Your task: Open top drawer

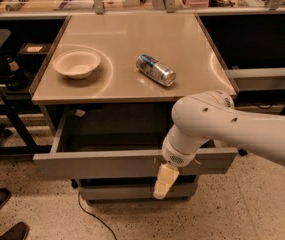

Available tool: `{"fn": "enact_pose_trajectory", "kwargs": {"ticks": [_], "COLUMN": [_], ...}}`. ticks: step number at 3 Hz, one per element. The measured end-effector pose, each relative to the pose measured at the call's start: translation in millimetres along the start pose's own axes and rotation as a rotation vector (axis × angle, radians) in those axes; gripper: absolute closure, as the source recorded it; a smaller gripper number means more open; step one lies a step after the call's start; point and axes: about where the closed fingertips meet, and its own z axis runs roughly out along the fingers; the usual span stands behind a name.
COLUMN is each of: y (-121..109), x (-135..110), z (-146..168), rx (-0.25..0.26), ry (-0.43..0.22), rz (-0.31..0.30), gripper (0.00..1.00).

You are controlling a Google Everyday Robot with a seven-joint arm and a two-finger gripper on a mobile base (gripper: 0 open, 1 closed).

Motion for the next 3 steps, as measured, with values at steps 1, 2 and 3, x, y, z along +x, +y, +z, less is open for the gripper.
{"fn": "enact_pose_trajectory", "kwargs": {"ticks": [1,2,3], "y": [10.5,12.8,19.7], "x": [16.5,17.6,25.8], "z": [17.5,15.3,10.5], "rx": [-0.033,-0.039,-0.046], "ry": [0.043,0.048,0.061], "rz": [0.007,0.006,0.013], "gripper": [0.0,0.0,0.0]}}
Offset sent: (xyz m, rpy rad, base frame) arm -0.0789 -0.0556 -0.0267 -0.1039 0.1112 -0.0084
